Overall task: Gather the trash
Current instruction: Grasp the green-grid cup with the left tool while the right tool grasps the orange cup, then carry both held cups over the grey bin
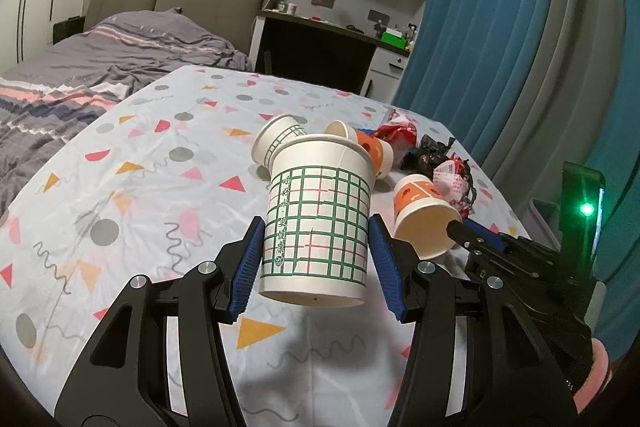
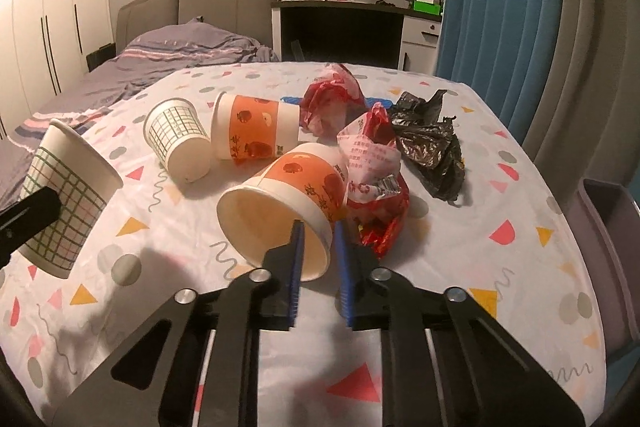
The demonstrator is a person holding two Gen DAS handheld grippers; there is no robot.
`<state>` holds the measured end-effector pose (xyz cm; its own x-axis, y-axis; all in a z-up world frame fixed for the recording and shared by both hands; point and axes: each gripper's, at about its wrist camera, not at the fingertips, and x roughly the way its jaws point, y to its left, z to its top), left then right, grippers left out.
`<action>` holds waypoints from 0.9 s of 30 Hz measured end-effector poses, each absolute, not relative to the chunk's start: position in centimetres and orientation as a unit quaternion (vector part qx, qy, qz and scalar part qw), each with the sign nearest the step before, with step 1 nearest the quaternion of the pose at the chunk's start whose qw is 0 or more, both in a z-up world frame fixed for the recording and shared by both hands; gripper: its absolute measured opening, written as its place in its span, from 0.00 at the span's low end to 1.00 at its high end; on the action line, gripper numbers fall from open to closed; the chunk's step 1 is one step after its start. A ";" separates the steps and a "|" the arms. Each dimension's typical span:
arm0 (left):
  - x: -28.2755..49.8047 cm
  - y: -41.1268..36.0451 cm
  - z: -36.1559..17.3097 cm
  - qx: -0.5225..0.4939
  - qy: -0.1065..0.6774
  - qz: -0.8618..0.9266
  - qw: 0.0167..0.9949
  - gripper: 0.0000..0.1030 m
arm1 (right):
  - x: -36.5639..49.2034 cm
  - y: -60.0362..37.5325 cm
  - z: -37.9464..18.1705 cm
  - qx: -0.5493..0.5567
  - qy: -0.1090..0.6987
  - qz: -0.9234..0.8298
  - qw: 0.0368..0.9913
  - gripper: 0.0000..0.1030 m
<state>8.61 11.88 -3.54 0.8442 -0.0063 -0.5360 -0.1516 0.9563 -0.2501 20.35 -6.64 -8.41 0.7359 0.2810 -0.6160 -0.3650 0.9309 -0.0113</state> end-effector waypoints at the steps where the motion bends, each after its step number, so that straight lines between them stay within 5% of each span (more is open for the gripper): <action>1: 8.6 11.9 -3.5 -0.143 0.276 0.039 0.950 0.50 | 20.4 -6.7 -8.4 -0.065 0.319 0.174 0.929 0.10; 4: 8.6 11.9 -3.5 -0.143 0.276 0.040 0.950 0.50 | 20.3 -6.6 -8.4 -0.075 0.310 0.173 0.932 0.04; 27: 7.6 7.6 -2.1 -0.119 0.259 0.010 0.958 0.50 | 12.5 -15.5 -3.4 -0.010 0.226 0.187 0.956 0.04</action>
